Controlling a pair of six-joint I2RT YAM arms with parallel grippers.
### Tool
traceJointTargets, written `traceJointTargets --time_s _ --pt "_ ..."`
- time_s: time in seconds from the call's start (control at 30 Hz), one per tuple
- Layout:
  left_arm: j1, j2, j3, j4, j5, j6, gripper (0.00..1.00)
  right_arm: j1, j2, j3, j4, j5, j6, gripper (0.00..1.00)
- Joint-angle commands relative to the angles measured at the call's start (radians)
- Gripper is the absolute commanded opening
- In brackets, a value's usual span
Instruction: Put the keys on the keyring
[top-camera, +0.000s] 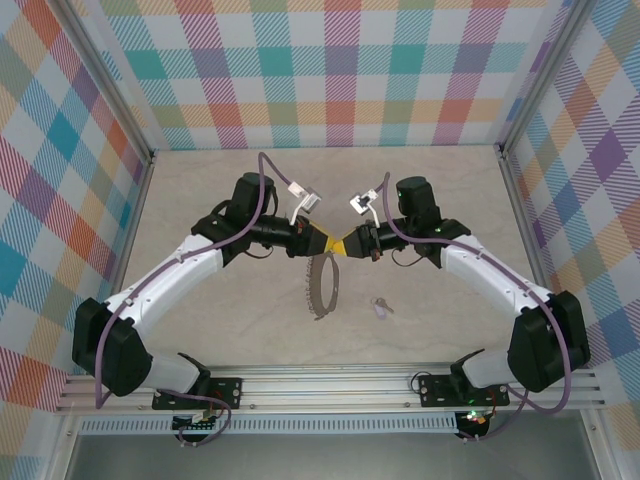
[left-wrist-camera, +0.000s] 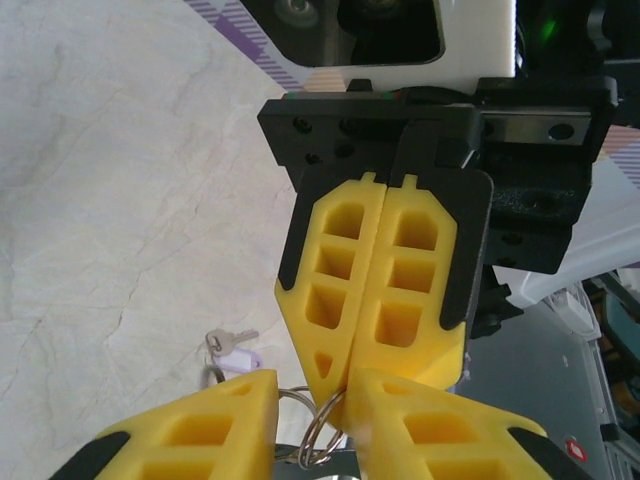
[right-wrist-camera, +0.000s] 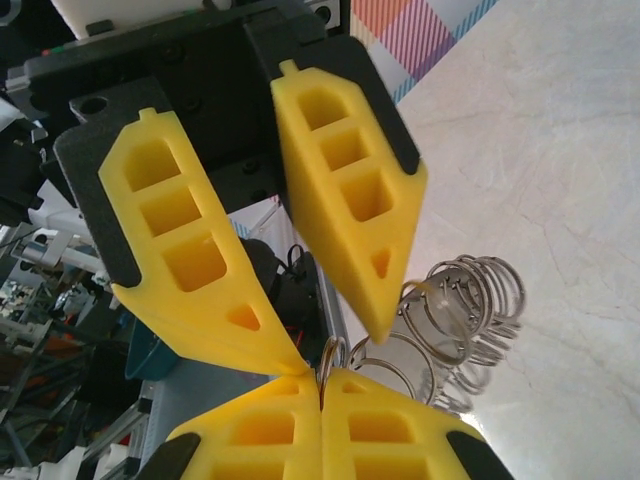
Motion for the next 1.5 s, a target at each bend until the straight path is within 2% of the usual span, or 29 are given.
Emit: traceJointTargets --time_s 0.0,0.13,0.27,0.4,0.47,0.57,0.67,0.97,1.13,1.37,1.47 --pt "-0.026 0.019 0.019 -0.127 0.138 0.061 0.29 -0.003 0.014 0.072 0.081 0.006 -0.030 0.00" --pt "-0.026 0.023 0.024 -0.154 0.146 0.079 0.27 -0.007 0.018 0.069 0.079 0.013 -0.036 0.00" --pt "-0.026 0.026 0.023 -0.166 0.150 0.087 0.13 -0.014 0.021 0.064 0.080 0.022 -0.037 0.00" --pt "-0.026 0.016 0.019 -0.164 0.154 0.089 0.06 -0.022 0.021 0.058 0.082 0.029 -0.037 0.00" --pt "-0.026 0.009 0.015 -0.163 0.149 0.087 0.07 -0.026 0.019 0.052 0.087 0.037 -0.035 0.00" --pt "-0.026 0.000 0.014 -0.163 0.146 0.086 0.18 -0.034 0.017 0.045 0.094 0.047 -0.033 0.00" --pt "-0.026 -0.001 0.011 -0.164 0.147 0.084 0.22 -0.041 0.017 0.043 0.100 0.050 -0.029 0.00" --pt "-0.026 0.012 -0.005 -0.132 0.149 0.065 0.25 -0.048 0.020 0.049 0.121 0.044 -0.012 0.00" --pt "-0.028 0.024 -0.013 -0.073 0.128 0.026 0.21 -0.048 0.020 0.041 0.133 0.032 -0.004 0.00" --pt "-0.051 0.042 -0.019 0.004 0.033 -0.011 0.00 -0.048 0.019 0.013 0.181 0.017 0.033 0.00" --pt "-0.054 0.046 -0.024 0.034 -0.021 -0.029 0.00 -0.048 0.024 0.009 0.189 0.028 0.051 0.00"
